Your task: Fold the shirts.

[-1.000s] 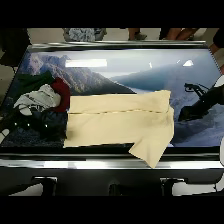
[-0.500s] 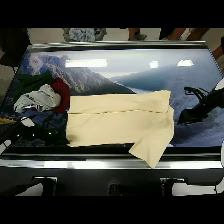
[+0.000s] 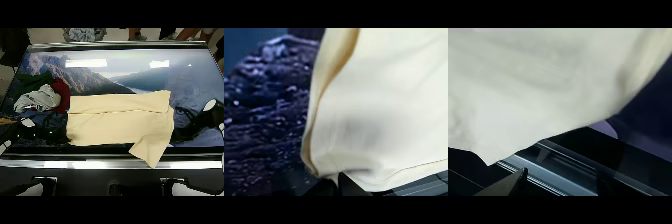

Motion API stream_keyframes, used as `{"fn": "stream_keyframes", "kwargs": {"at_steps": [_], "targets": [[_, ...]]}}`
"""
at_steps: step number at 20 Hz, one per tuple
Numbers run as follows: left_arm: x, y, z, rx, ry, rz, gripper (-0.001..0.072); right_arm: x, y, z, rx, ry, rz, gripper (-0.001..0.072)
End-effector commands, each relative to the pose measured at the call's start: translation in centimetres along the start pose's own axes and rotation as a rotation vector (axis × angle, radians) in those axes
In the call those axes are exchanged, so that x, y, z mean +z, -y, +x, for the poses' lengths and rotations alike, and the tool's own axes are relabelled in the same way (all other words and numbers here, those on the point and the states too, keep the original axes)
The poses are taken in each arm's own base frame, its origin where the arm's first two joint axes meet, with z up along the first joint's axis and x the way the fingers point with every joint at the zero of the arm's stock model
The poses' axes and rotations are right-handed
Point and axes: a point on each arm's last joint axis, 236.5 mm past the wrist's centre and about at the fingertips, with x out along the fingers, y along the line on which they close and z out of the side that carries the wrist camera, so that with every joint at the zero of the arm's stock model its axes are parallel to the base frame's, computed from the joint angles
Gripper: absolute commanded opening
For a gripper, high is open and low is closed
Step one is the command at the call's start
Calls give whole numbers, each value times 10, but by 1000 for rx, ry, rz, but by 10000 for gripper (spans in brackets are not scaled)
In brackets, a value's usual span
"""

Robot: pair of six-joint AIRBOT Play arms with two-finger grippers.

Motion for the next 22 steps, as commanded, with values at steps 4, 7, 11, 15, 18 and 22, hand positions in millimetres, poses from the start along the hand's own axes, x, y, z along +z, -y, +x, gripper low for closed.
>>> {"fn": "stream_keyframes", "kwargs": {"at_steps": [4,7,11,15,18,22], "targets": [[0,1,-2,-2,6,7,31,17,-15,48,82,138,34,525],[1,1,-2,0,10,8,31,30,-13,49,81,196,78,273],[5,2,-5,2,23,53,30,25,-16,46,77,185,26,38],[37,34,-51,-4,187,218,27,40,-15,-8,-73,341,-102,35],[65,63,-95,-15,323,243,24,69,-23,-83,-184,551,-124,34],[122,77,-122,-22,432,206,24,127,-23,-157,-228,743,-140,34]]}}
